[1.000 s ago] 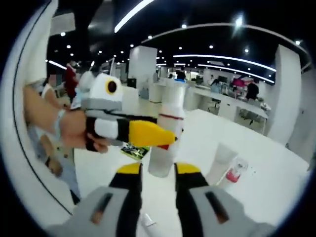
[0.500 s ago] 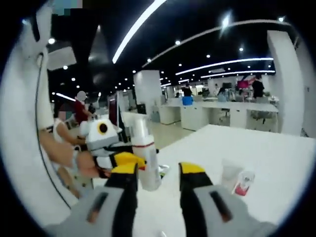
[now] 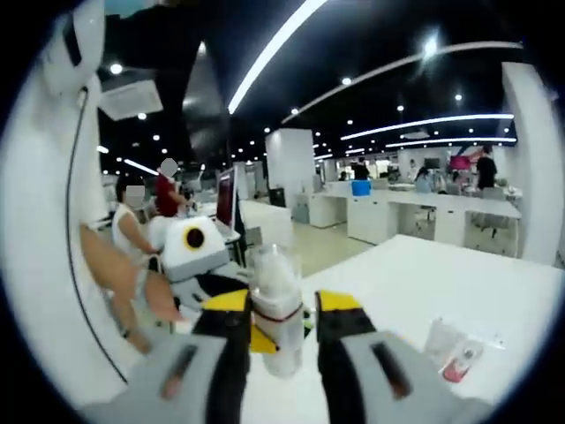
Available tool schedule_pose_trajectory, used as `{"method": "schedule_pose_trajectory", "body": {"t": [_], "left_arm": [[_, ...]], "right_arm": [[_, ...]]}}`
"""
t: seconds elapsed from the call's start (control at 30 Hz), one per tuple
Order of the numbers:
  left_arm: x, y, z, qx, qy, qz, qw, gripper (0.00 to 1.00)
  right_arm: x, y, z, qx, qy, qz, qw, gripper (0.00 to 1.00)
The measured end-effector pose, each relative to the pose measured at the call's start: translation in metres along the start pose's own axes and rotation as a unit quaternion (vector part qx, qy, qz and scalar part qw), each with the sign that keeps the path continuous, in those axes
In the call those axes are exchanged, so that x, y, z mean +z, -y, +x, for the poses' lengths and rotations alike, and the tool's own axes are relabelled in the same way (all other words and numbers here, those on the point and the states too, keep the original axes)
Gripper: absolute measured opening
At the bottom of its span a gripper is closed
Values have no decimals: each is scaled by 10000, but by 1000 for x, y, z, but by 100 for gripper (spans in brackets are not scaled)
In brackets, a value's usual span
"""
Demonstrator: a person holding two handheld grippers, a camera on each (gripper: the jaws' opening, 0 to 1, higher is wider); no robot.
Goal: Arrange the skincare products in the storage area until every visible bottle or jar stands upright without overlapping.
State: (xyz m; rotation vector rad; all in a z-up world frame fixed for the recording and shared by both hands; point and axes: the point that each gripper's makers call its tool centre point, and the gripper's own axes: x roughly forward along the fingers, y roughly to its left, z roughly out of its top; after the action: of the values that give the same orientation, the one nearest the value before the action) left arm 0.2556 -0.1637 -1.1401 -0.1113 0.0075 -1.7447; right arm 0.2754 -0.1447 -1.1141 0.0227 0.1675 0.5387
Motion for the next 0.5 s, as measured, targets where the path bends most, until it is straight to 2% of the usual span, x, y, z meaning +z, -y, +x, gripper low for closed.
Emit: {"method": "schedule_pose_trajectory", "body": {"t": [0.1,0.13,0.23,0.33,0.5], "left_arm": [[-3,-1,-2,-4,-65,30,10000,19],[-4,-1,-2,-21,-78,45,10000,19],[-7,-2,-5,-54,-128,55,9999,19],[-10,-4,-6,-47,-179,12,9998,20],[-16,-6,-11,9,-307,-100,9995,20]], "right_arm": [[-2,-6,1,78,-75,-118,9999,21],[-5,-5,2,-13,-143,-244,9996,20],[-6,-6,5,-44,-170,-279,9995,19],[-8,-8,9,-138,-286,-770,9965,19],[-15,-12,15,-173,-369,-996,9942,19]]}}
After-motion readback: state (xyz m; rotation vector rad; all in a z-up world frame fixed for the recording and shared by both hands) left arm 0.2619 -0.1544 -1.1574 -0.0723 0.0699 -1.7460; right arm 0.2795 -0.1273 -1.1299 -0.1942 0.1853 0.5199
